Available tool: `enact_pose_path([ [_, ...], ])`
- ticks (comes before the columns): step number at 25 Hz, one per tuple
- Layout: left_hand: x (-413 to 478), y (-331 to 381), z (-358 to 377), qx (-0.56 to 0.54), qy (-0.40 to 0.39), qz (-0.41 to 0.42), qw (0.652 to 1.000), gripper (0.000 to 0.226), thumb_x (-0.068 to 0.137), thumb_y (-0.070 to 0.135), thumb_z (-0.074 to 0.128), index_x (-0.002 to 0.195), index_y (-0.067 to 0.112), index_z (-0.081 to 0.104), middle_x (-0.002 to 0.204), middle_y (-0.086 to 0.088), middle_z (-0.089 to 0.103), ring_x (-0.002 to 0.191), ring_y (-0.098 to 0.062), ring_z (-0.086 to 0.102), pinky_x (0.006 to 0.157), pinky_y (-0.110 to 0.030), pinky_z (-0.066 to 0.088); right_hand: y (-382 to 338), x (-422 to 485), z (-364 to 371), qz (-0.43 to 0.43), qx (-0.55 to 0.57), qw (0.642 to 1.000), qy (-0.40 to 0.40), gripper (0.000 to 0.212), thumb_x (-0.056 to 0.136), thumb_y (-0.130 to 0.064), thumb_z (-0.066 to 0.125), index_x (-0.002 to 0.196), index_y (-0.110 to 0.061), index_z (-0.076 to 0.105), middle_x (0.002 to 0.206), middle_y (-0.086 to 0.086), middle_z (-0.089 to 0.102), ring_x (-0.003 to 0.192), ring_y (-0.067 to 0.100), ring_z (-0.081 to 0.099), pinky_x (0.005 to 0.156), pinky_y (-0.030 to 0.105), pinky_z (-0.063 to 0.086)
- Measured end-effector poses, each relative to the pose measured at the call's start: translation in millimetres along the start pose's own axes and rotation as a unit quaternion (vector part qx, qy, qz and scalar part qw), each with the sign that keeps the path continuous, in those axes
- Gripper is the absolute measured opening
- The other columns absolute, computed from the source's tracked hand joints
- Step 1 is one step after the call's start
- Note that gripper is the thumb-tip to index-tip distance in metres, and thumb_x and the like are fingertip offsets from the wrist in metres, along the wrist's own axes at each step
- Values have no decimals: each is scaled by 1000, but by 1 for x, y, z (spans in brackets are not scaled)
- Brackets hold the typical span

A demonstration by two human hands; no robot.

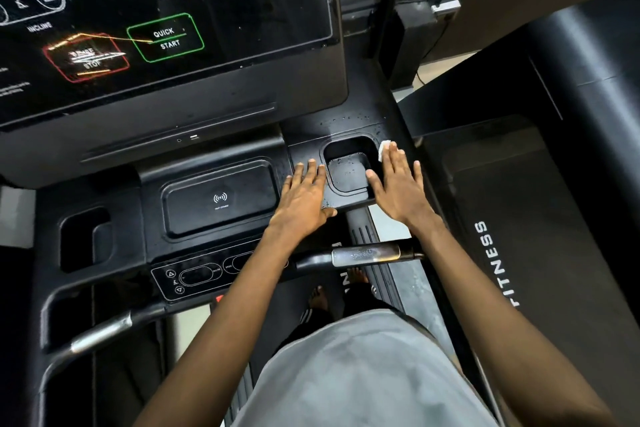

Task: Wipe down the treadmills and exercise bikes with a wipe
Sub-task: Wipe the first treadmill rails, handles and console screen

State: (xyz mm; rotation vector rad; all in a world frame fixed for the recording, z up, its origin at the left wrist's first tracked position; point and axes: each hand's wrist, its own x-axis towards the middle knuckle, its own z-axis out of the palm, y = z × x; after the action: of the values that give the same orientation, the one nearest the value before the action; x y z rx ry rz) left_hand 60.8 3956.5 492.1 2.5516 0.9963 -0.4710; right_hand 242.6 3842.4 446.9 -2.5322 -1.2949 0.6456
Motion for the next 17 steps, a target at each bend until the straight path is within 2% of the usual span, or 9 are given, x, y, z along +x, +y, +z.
enact_pose_path([
  [3, 2, -3, -1, -29, -2, -14, 999, 103, 90, 46, 68, 160, 18, -2, 168, -3, -10, 154, -24, -11, 125, -45, -1, 8, -10, 2, -64, -46, 996, -29, 71, 103, -57, 13, 158, -18, -10, 165, -1, -15, 152, 16, -12, 122, 46, -12],
  [11, 6, -2, -1, -46, 1, -71, 996, 116, 81, 54, 76, 161, 23, -3, 167, -2, -16, 153, -24, -15, 124, -44, -4, 14, 69, -26, -30, -6, 999, -31, 77, 102, -58, 16, 157, -11, -12, 165, 8, -14, 153, 23, -9, 121, 45, -12],
  [15, 7, -1, 0, -40, 6, -70, 997, 118, 79, 58, 75, 161, 22, -3, 167, -4, -15, 154, -25, -14, 124, -42, -4, -1, 69, -21, -113, -40, 992, -46, 77, 102, -60, 10, 157, -11, -12, 165, 7, -15, 152, 22, -14, 122, 47, -12],
  [17, 8, -2, 1, -39, 3, -71, 997, 121, 78, 61, 75, 160, 22, -4, 167, -3, -17, 153, -23, -16, 124, -42, -5, 5, 51, -20, -122, -40, 991, -40, 76, 101, -61, 8, 157, -13, -11, 166, 6, -13, 153, 20, -13, 123, 47, -10],
])
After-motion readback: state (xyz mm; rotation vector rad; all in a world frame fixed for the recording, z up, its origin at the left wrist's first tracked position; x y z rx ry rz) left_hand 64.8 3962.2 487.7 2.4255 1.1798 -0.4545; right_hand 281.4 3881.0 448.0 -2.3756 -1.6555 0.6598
